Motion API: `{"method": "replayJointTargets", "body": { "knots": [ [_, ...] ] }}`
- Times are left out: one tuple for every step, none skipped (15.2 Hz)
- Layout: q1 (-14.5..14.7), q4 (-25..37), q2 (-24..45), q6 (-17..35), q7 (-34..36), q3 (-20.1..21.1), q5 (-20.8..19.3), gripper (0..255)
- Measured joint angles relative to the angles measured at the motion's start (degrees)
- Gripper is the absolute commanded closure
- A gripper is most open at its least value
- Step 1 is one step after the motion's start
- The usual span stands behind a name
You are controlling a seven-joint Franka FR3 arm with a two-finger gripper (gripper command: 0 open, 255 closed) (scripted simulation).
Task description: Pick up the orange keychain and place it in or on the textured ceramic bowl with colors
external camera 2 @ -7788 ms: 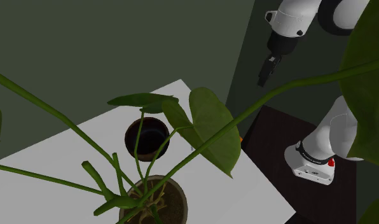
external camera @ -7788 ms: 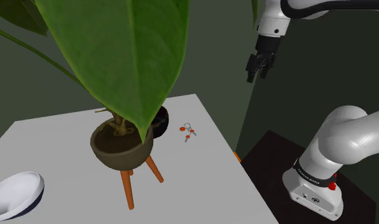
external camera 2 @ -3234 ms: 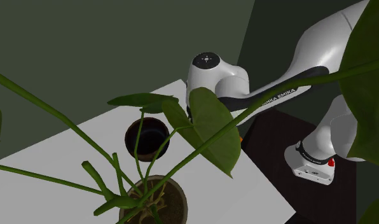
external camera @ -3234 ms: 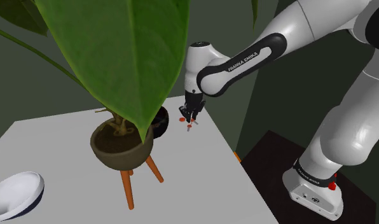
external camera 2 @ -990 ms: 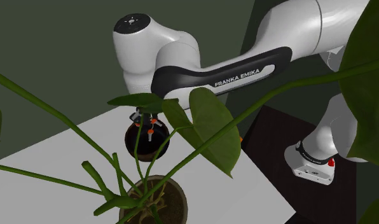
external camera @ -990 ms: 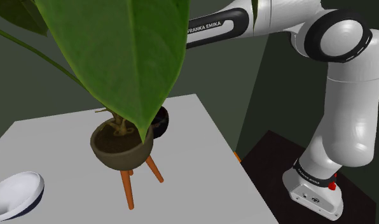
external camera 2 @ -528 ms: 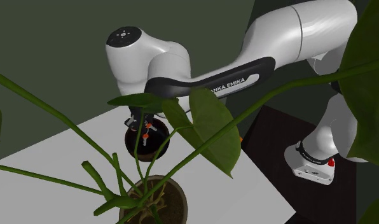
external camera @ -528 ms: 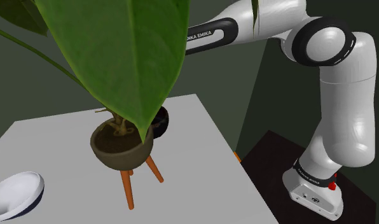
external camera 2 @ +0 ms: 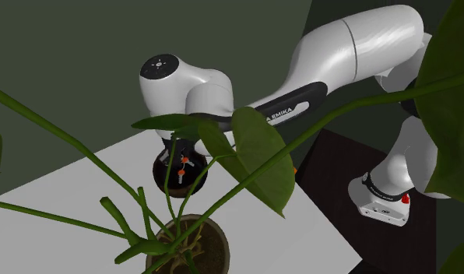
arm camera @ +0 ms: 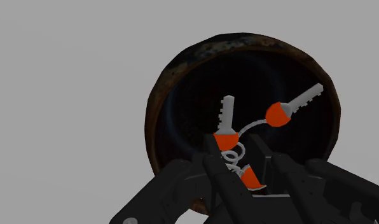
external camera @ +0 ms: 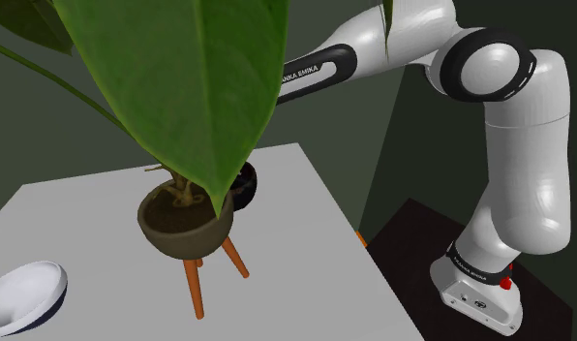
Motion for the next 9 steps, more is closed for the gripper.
{"method": "replayJointTargets", "body": {
  "knots": [
    [0.0,-0.6,0.1,0.7,0.1,0.0,-0.1,255],
    [0.0,-0.8,0.3,1.0,0.1,-0.1,-0.1,255],
    [0.0,-0.9,0.3,1.3,0.2,-0.1,-0.2,255],
    [0.1,-1.0,0.4,1.4,0.2,-0.1,-0.2,255],
    [0.1,-1.0,0.4,1.4,0.2,-0.1,-0.2,255],
    [0.1,-1.0,0.4,1.4,0.2,-0.1,-0.2,255],
    [0.1,-1.0,0.4,1.5,0.3,-0.1,-0.2,255],
    [0.1,-1.1,0.4,1.5,0.3,-0.1,-0.2,255],
    [0.1,-1.1,0.4,1.5,0.3,-0.1,-0.2,0]
  ]
}}
